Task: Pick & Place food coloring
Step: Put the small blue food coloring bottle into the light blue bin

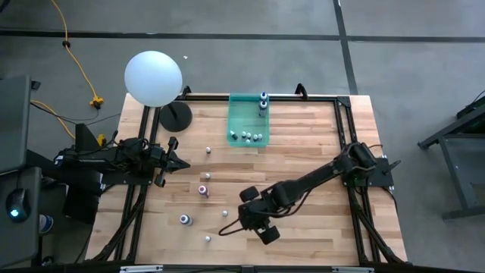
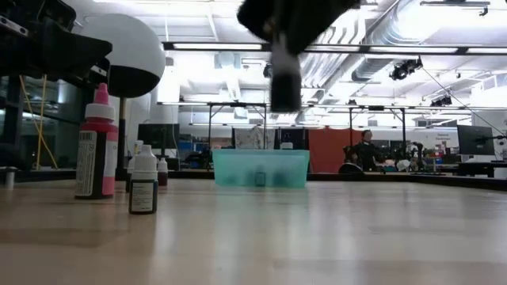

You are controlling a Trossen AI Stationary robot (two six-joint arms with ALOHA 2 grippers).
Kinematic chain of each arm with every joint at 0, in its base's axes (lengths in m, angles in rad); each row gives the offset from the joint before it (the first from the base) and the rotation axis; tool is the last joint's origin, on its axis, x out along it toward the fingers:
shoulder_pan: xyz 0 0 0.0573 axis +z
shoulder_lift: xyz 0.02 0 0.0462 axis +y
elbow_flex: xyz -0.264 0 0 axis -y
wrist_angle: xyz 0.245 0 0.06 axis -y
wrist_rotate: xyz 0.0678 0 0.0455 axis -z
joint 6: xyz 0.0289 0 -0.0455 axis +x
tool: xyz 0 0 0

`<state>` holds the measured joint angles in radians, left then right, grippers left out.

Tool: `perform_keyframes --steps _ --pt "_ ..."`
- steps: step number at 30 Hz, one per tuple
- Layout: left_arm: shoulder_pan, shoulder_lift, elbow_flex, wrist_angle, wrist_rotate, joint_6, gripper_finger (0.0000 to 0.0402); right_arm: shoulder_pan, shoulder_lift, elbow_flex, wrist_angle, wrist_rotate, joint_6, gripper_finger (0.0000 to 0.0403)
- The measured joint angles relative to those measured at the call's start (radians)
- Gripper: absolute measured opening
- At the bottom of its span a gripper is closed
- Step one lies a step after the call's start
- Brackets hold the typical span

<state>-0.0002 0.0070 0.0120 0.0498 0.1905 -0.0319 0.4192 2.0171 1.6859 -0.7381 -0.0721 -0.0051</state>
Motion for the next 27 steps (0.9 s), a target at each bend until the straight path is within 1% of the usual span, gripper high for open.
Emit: perform_keyframes --steps 5,9,13,19,23,27 --pt "0.0 0.0 0.0 0.0 0.0 0.0 0.0001 -0.011 0.0 0.138 -0.114 -0.01 -0.002 0.0047" --pt "0.0 0.0 0.0 0.0 0.0 0.0 0.0001 -0.026 0.0 0.233 -0.157 -0.003 -0.003 0.0046" --pt "0.0 0.0 0.0 0.0 0.0 0.0 0.0001 -0.055 0.0 0.314 -0.17 0.06 -0.003 0.0044" --pt "0.0 0.0 0.0 0.0 0.0 0.0 0.0001 -0.122 0.0 0.397 -0.21 0.159 0.002 0.0049" --pt "0.0 0.0 0.0 0.0 0.0 0.0 0.0001 -0.193 0.0 0.426 -0.229 0.241 0.003 0.0045" --pt "0.0 0.0 0.0 0.0 0.0 0.0 0.0001 -0.285 0.0 0.43 -0.224 0.265 0.029 0.0049"
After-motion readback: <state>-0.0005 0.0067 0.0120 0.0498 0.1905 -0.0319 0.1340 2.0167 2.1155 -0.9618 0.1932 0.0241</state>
